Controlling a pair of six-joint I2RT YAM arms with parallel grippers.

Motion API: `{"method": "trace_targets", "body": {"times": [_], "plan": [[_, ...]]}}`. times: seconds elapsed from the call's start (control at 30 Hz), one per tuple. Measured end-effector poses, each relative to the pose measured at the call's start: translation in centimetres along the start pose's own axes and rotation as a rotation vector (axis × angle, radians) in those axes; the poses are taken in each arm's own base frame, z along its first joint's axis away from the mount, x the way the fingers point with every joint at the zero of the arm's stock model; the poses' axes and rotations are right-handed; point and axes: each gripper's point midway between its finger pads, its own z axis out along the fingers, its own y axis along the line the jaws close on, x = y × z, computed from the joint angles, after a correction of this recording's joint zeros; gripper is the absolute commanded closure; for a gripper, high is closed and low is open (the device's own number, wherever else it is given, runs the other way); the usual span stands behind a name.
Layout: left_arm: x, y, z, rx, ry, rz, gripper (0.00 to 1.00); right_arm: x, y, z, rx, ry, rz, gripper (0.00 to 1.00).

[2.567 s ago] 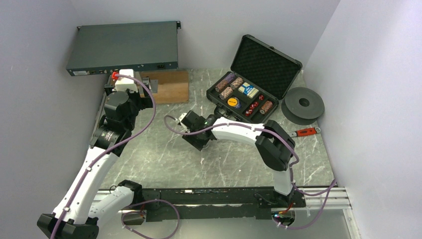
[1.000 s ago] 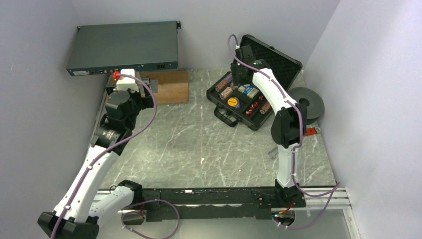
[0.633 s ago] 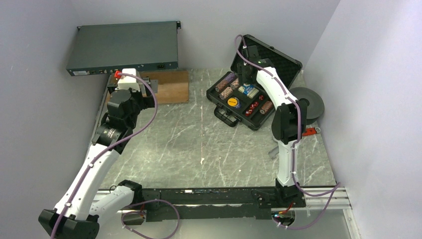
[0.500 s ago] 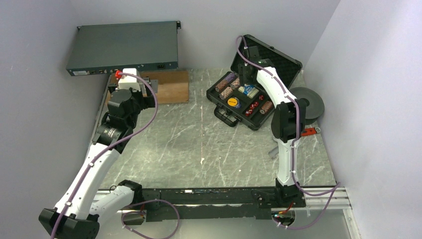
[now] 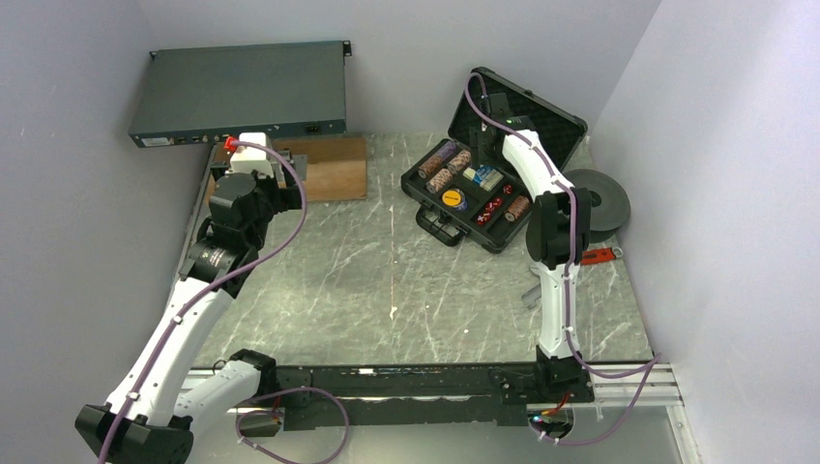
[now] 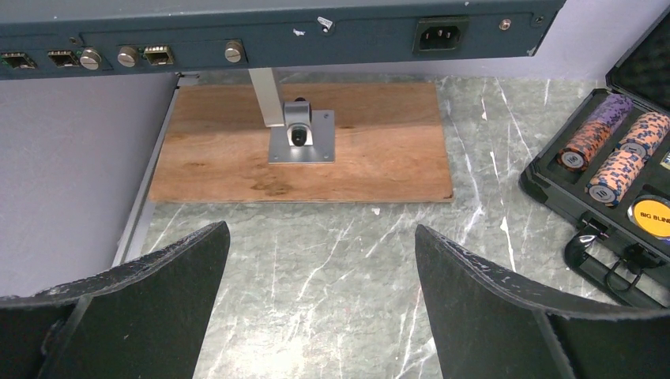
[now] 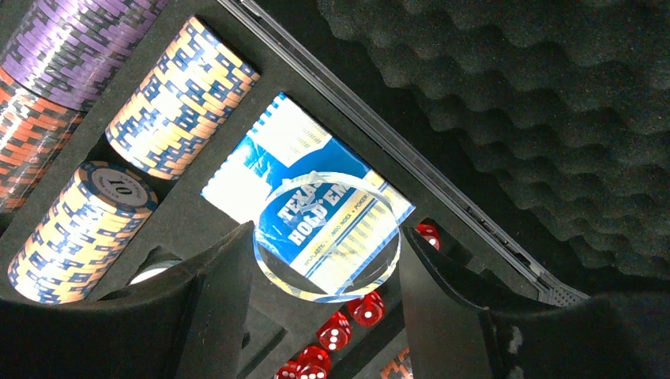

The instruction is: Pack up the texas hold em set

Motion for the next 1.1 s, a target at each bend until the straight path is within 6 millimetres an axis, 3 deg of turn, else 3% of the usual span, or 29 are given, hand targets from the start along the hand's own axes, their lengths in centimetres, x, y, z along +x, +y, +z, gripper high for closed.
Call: {"method": "trace_targets", "body": {"times": [0.33,0.4,0.47,0.53,0.87,1.1], "plan": [[0.1,0.0,0.0,0.000,0.002,0.001,0.07,0.8,0.4,2.0,-0.025,0.033,0.003,0.98],[0.1,0.0,0.0,0.000,0.004,0.002,0.07,0.8,0.5,2.2,-0.030,0.034,0.003,0.82],[0.2,0.0,0.0,0.000,0.007,0.003,0.07,0.6,0.6,2.1,-0.043,0.031,0.006,0.60],[0.3,0.0,0.0,0.000,0.011,0.005,0.07,0.5,0.7,2.0,-0.053,0.029,0.009,0.46],[0.4,0.0,0.0,-0.001,0.015,0.006,0.07,0.5,0.9,2.0,-0.070,0.031,0.014,0.10],[0.4,0.0,0.0,0.000,0.015,0.006,0.07,0.5,1.0,2.0,-0.070,0.031,0.020,0.08]]}}
